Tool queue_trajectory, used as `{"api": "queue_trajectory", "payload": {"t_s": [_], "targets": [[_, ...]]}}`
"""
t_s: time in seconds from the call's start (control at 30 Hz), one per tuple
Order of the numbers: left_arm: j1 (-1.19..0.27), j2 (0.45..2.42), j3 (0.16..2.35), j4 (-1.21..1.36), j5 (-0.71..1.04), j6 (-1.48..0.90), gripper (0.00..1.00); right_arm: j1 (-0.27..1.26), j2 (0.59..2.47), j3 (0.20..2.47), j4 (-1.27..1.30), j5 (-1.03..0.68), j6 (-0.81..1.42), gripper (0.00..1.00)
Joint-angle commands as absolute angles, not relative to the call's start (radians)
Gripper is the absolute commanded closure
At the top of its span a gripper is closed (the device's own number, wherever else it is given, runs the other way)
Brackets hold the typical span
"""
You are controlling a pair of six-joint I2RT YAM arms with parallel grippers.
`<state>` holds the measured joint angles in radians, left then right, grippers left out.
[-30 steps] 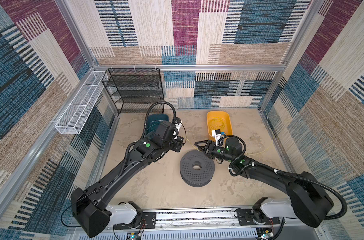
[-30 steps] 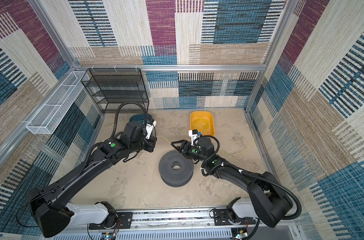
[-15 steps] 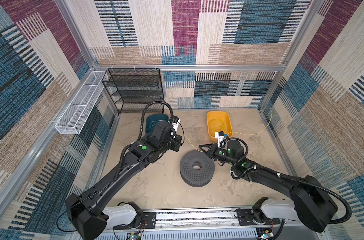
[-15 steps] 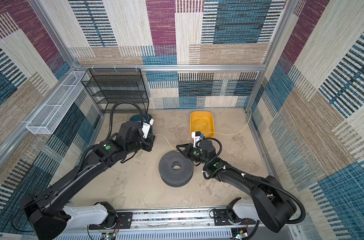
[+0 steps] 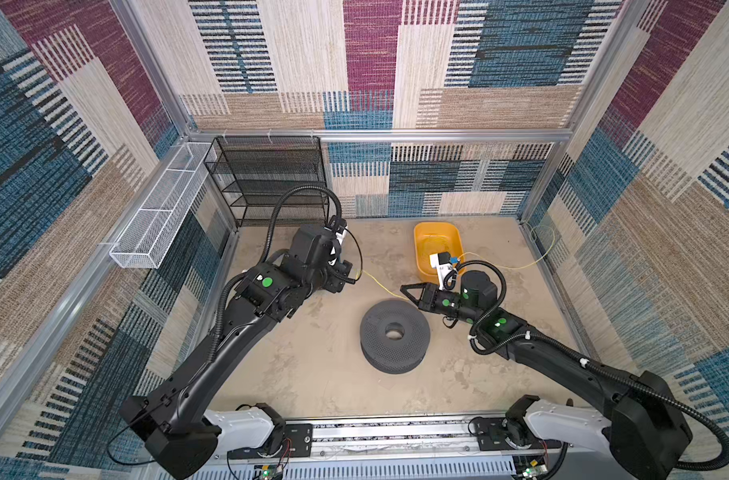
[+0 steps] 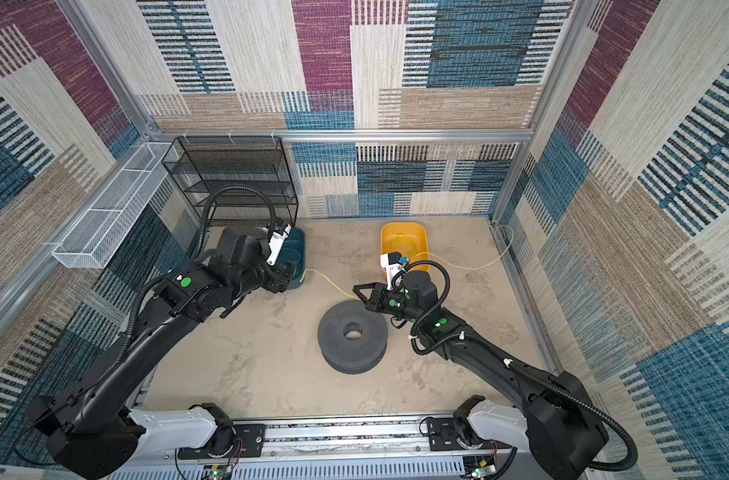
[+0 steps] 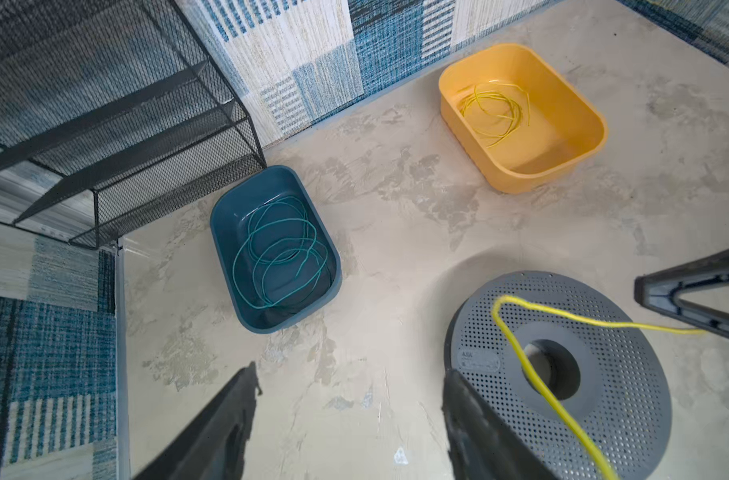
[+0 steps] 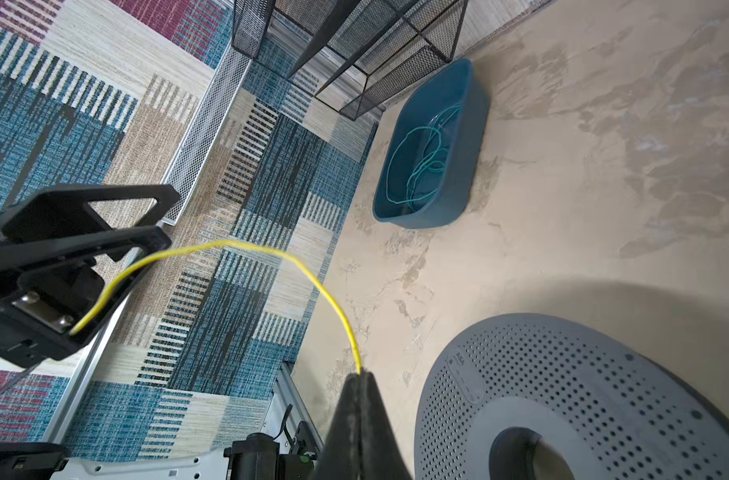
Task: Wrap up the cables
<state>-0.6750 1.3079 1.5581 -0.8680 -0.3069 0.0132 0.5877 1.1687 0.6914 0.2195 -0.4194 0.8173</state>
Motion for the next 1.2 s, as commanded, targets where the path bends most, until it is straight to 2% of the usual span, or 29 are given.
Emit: {"api": "queue_trajectory", "payload": {"t_s": [0.0, 0.1, 0.17, 0.3, 0.43, 0.57, 0.73, 0.9, 1.1, 1.17], "targets": [[-0.733, 1.36, 1.606, -0.902, -0.308, 0.063, 0.28, 0.588, 1.169, 0.689, 0.243, -0.433, 0.799, 1.0], [-0.746, 1.35, 1.565, -0.822, -0.273, 0.002, 0.25, 0.588, 1.161, 0.684, 0.261, -0.417, 0.812, 1.0], [-0.746, 1.291, 1.464, -0.696, -0.274, -0.033, 0.19, 0.588, 1.156, 0.68, 0.273, -0.408, 0.818, 1.0], [-0.721, 1.121, 1.254, -0.468, -0.308, -0.092, 0.16, 0.573, 1.144, 0.676, 0.279, -0.405, 0.834, 1.0], [-0.662, 0.99, 1.095, -0.359, -0.262, -0.154, 0.22, 0.535, 1.128, 0.656, 0.323, -0.436, 0.885, 1.0], [-0.658, 0.96, 0.98, -0.299, -0.087, -0.142, 0.29, 0.52, 1.127, 0.651, 0.361, -0.468, 0.921, 1.0], [-0.66, 0.915, 0.772, 0.033, 0.081, -0.165, 0.31, 0.52, 1.137, 0.649, 0.397, -0.51, 0.948, 1.0], [-0.66, 0.935, 0.693, 0.306, 0.049, -0.146, 0.3, 0.52, 1.137, 0.641, 0.412, -0.535, 0.958, 1.0], [-0.638, 1.011, 0.74, 0.392, 0.014, -0.156, 0.33, 0.52, 1.134, 0.625, 0.439, -0.554, 0.972, 1.0], [-0.623, 1.03, 0.756, 0.399, 0.027, -0.159, 0.37, 0.52, 1.133, 0.619, 0.446, -0.559, 0.977, 1.0]]}}
